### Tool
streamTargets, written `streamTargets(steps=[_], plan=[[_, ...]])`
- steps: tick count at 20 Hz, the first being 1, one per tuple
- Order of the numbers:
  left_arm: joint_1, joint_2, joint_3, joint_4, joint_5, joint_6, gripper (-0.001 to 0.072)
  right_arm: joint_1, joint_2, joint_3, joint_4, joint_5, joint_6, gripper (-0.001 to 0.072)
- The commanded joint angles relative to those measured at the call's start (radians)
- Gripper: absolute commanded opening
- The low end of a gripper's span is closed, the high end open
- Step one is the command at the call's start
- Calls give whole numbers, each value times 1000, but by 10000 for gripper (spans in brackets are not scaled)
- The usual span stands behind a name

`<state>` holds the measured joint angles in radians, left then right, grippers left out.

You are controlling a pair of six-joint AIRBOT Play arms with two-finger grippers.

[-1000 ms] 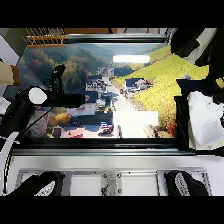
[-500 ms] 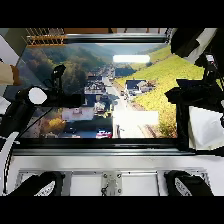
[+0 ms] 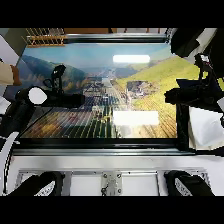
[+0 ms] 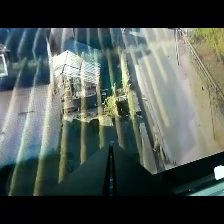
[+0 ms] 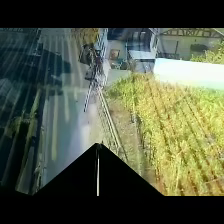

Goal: Fold the clothes and pants, and hang the long-sleeved shirts on hangers.

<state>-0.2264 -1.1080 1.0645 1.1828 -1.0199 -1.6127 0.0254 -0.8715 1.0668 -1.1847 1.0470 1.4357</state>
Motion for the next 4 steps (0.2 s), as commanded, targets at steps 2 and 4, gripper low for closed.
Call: streamTargets(steps=[2, 4], plan=[[0, 0, 0, 0, 2, 0, 7, 1, 0, 0, 0, 0, 0, 16], [0, 0, 0, 0, 1, 0, 7, 1, 0, 0, 0, 0, 0, 16]])
